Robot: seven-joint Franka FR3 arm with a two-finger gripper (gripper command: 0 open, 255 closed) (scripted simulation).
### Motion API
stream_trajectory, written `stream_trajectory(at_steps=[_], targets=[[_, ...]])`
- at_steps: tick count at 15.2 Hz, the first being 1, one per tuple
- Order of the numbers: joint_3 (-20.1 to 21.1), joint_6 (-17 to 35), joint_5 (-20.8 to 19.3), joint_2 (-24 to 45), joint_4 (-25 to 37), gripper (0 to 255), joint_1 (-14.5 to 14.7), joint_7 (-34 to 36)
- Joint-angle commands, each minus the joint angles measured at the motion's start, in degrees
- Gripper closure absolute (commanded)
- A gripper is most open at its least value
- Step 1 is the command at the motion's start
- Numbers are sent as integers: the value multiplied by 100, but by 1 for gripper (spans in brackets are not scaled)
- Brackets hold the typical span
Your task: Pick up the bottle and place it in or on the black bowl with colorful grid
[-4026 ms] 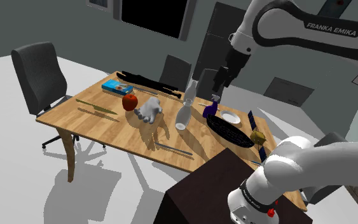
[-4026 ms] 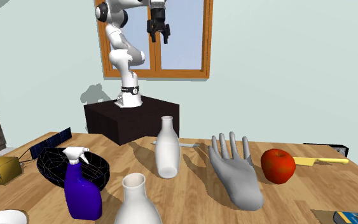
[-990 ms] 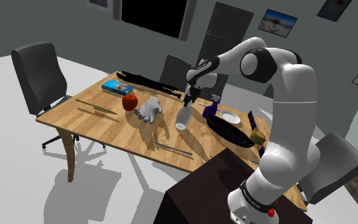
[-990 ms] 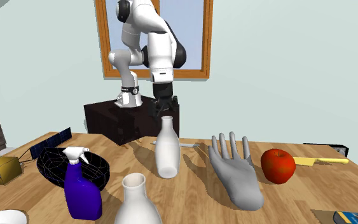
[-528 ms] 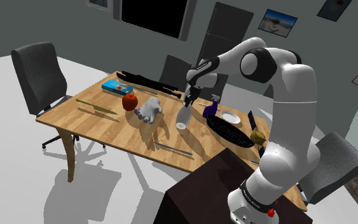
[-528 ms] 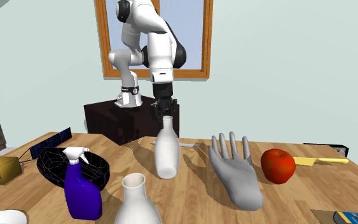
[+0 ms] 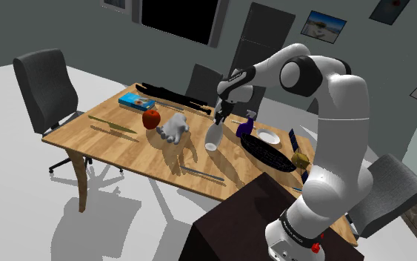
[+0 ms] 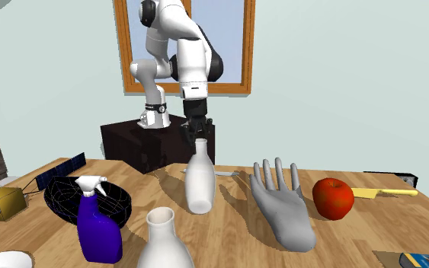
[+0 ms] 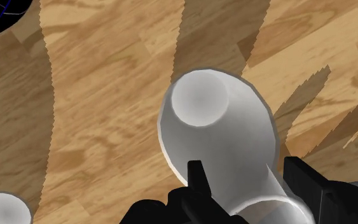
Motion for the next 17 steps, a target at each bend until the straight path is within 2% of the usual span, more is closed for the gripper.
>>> stream_trajectory(at_steps=[1, 17], targets=[[-12, -53, -15, -51, 1, 255, 7, 10], [-157, -977, -247, -784, 204, 255, 105, 175]])
